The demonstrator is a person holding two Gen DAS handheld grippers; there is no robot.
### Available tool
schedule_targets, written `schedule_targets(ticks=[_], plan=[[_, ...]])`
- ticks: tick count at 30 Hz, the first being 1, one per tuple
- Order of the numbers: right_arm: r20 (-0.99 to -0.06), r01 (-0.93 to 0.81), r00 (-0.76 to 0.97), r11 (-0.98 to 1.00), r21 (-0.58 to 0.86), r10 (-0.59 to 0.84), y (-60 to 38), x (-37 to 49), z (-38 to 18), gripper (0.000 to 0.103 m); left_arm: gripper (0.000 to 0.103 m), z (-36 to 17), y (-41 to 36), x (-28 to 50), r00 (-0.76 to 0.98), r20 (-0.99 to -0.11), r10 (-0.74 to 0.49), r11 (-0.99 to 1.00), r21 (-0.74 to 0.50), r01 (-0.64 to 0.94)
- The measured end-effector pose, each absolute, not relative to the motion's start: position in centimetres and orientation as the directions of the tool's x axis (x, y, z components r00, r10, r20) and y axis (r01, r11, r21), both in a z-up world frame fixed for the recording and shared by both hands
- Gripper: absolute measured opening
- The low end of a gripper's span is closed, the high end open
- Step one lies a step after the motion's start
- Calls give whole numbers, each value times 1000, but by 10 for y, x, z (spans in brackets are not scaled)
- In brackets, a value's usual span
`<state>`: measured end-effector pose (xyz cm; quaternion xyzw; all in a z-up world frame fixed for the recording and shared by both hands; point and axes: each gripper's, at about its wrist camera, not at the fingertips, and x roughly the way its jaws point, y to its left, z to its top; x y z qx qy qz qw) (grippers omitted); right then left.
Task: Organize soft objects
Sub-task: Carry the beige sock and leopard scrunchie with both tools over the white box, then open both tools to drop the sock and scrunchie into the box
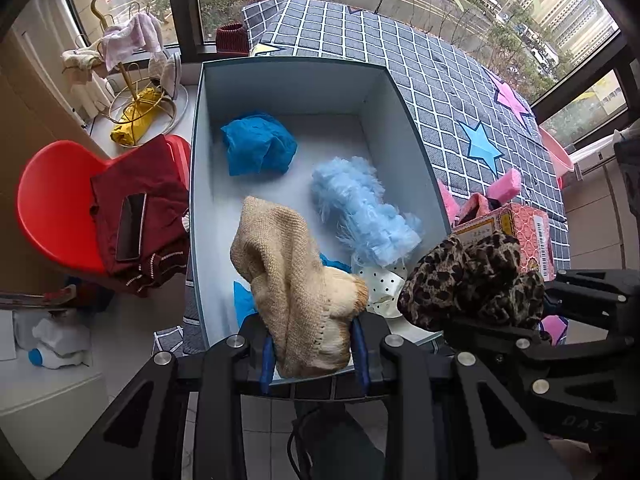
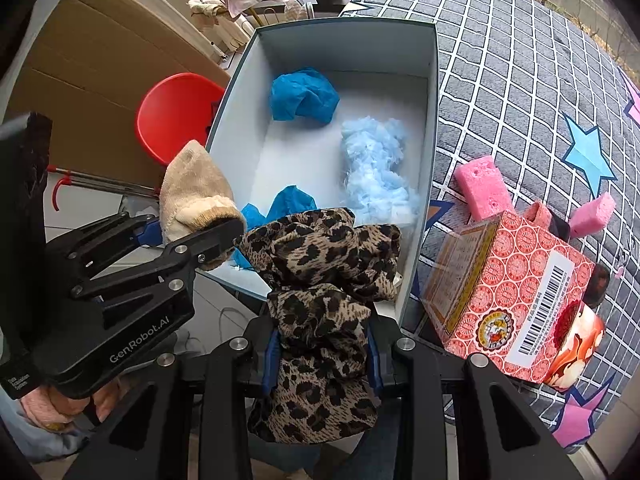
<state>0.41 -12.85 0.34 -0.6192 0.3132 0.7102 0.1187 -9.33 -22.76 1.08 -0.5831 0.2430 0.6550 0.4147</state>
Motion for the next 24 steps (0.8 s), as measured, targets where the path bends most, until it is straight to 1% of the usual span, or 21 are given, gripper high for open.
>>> schedule_targets(ticks=[17,24], plan=[[-948,-563,-225,-765,314,-224,-113,-18,0,35,33,1,-219,-101,33,-973,228,-561,-159,-813],[-947,-569,-226,-759,317,-226,-108,-25,-3,35,35,-2,-217,-102,37,-975,220,-559,-157,-814]])
